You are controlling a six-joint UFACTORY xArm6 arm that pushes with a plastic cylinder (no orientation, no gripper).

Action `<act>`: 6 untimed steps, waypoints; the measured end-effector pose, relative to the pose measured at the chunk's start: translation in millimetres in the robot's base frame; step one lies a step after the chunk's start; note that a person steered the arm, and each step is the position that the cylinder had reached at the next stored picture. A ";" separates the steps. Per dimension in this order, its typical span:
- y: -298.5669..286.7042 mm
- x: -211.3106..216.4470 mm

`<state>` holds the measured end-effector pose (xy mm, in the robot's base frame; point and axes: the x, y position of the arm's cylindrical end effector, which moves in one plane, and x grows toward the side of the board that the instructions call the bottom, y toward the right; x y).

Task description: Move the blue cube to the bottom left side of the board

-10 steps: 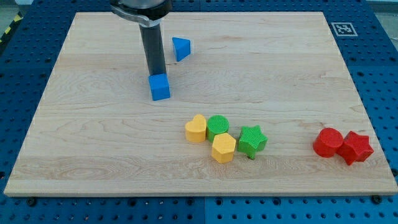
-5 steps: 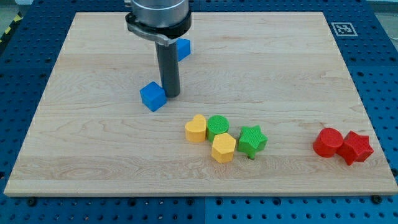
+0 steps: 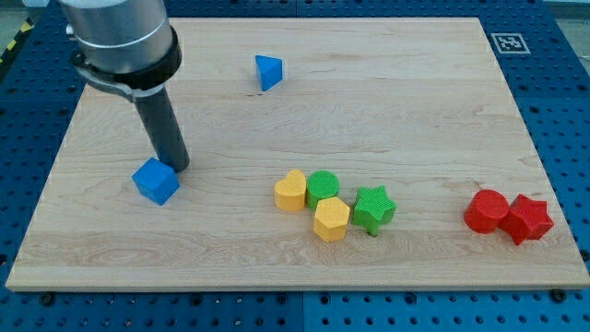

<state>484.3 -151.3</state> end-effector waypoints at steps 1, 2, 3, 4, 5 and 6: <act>-17.3 2.6; -32.2 16.9; -34.2 38.2; -34.2 47.9; -34.2 47.9; -34.2 58.1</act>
